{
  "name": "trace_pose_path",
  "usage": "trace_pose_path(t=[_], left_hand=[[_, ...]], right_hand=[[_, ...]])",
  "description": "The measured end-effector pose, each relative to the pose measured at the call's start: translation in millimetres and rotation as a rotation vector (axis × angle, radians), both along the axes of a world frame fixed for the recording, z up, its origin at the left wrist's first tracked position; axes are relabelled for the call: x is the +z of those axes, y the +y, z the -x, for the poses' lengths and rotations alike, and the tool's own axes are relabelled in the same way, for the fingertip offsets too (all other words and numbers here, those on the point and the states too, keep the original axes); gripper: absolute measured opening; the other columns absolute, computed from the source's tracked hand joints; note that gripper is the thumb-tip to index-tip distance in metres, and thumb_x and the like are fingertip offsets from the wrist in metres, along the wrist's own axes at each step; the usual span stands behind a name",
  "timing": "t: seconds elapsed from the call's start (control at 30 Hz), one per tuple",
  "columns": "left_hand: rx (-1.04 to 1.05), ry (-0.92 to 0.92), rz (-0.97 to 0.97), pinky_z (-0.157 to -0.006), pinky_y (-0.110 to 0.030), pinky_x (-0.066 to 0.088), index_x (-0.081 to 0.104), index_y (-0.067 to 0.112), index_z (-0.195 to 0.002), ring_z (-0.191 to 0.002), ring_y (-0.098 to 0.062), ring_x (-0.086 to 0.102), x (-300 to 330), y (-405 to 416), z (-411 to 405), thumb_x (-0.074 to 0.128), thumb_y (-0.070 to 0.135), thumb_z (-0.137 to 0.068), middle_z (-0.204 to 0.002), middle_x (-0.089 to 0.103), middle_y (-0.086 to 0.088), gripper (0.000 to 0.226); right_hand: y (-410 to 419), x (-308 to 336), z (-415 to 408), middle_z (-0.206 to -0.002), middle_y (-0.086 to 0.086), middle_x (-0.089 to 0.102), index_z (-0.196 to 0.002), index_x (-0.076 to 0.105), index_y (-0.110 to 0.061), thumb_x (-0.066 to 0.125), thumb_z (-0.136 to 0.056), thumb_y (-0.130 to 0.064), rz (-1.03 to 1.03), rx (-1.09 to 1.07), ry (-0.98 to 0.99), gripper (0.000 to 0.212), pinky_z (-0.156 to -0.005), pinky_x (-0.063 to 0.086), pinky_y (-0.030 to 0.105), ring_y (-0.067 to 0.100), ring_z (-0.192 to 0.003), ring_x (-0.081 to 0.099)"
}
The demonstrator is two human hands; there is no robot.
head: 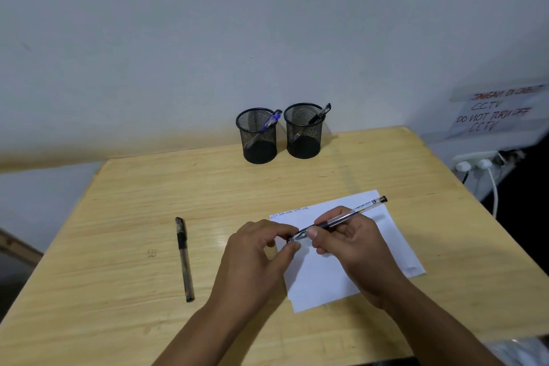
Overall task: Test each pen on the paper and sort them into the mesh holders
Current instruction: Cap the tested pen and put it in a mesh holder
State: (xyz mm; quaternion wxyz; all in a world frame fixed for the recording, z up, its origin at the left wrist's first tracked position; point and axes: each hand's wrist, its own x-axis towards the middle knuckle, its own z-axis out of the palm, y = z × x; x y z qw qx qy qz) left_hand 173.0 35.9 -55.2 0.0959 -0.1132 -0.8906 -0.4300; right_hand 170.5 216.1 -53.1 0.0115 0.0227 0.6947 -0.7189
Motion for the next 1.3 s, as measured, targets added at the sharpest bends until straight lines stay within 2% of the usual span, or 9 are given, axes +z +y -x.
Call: trace_pose_path(t=[0.13, 0.27, 0.4, 0.57, 0.67, 0.8, 0.97, 1.17, 1.3], left_hand=[[0.024, -0.282, -0.308, -0.069, -0.011, 0.044, 0.078, 0.028, -0.084, -0.075, -0.006, 0.064, 6, -2, 1, 0.081, 0.014, -0.078, -0.081, 0.074, 0.013, 0.016], [0.037, -0.402, -0.393, -0.073, -0.024, 0.052, 0.079, 0.025, -0.078, -0.082, -0.020, 0.070, 9, -1, 1, 0.081, 0.009, -0.077, -0.080, 0.076, 0.001, 0.017], [0.057, -0.422, -0.440, -0.076, -0.030, 0.053, 0.079, 0.023, -0.078, -0.084, -0.025, 0.070, 12, 1, 3, 0.080, 0.008, -0.077, -0.080, 0.076, 0.001, 0.015], [0.077, -0.408, -0.489, -0.069, -0.014, 0.051, 0.079, 0.021, -0.082, -0.080, -0.011, 0.071, 19, 8, 13, 0.080, 0.008, -0.078, -0.080, 0.077, 0.006, 0.013], [0.049, -0.406, -0.522, -0.068, -0.014, 0.051, 0.079, 0.020, -0.086, -0.078, -0.011, 0.070, 23, 11, 20, 0.081, 0.009, -0.077, -0.080, 0.076, 0.001, 0.014], [0.032, -0.402, -0.553, -0.066, -0.015, 0.051, 0.078, 0.017, -0.086, -0.069, -0.008, 0.065, 21, 19, 25, 0.081, 0.008, -0.077, -0.079, 0.074, -0.009, 0.013], [0.011, -0.368, -0.465, -0.066, -0.012, 0.050, 0.076, 0.021, -0.092, -0.074, -0.006, 0.069, 24, 31, 45, 0.080, 0.015, -0.080, -0.080, 0.075, 0.002, 0.014], [0.136, -0.277, -0.452, -0.060, -0.006, 0.045, 0.070, 0.023, -0.109, -0.071, 0.004, 0.066, 25, 43, 108, 0.079, 0.024, -0.081, -0.095, 0.073, 0.004, 0.030], [0.214, -0.237, -0.337, -0.079, -0.018, 0.043, 0.064, 0.018, -0.125, -0.101, -0.001, 0.062, 18, 58, 148, 0.080, 0.036, -0.076, -0.114, 0.068, 0.008, 0.054]], right_hand=[[1, -1, -4, -0.072, 0.013, 0.072, -0.077, 0.075, -0.018, 0.078, -0.080, -0.007, 0.039, 0.011, -0.046, 0.012, -0.070, 0.053, 0.032, 0.020, -0.067, 0.065], [0, -2, -9, -0.070, 0.011, 0.072, -0.077, 0.076, -0.017, 0.082, -0.074, -0.007, 0.064, 0.029, -0.057, 0.013, -0.072, 0.052, 0.033, 0.018, -0.068, 0.066], [-5, -4, -9, -0.072, 0.014, 0.072, -0.077, 0.074, -0.012, 0.081, -0.074, -0.006, 0.067, 0.010, -0.027, 0.010, -0.072, 0.052, 0.034, 0.019, -0.069, 0.066], [-7, -6, -1, -0.074, 0.011, 0.072, -0.085, 0.072, -0.010, 0.078, -0.078, -0.003, 0.207, -0.056, -0.042, 0.012, -0.074, 0.051, 0.034, 0.019, -0.072, 0.067], [-10, -4, 3, -0.077, 0.009, 0.074, -0.093, 0.063, -0.009, 0.072, -0.081, 0.002, 0.356, -0.152, -0.074, 0.018, -0.075, 0.054, 0.033, 0.021, -0.076, 0.068], [-11, 0, 8, -0.075, 0.008, 0.073, -0.082, 0.064, -0.009, 0.072, -0.080, -0.002, 0.427, -0.227, -0.084, 0.012, -0.077, 0.052, 0.035, 0.021, -0.075, 0.066], [6, 11, 34, -0.081, 0.009, 0.074, -0.092, 0.063, -0.012, 0.069, -0.087, -0.003, 0.293, -0.307, -0.046, 0.012, -0.081, 0.056, 0.039, 0.023, -0.078, 0.067], [50, 41, 85, -0.069, 0.005, 0.061, -0.093, 0.070, -0.016, 0.067, -0.087, -0.006, -0.035, -0.364, 0.050, 0.012, -0.068, 0.050, 0.037, 0.019, -0.064, 0.059], [70, 63, 119, -0.077, -0.008, 0.067, -0.092, 0.076, -0.027, 0.066, -0.085, -0.022, -0.442, -0.335, 0.129, 0.013, -0.069, 0.059, 0.038, 0.017, -0.067, 0.065]])
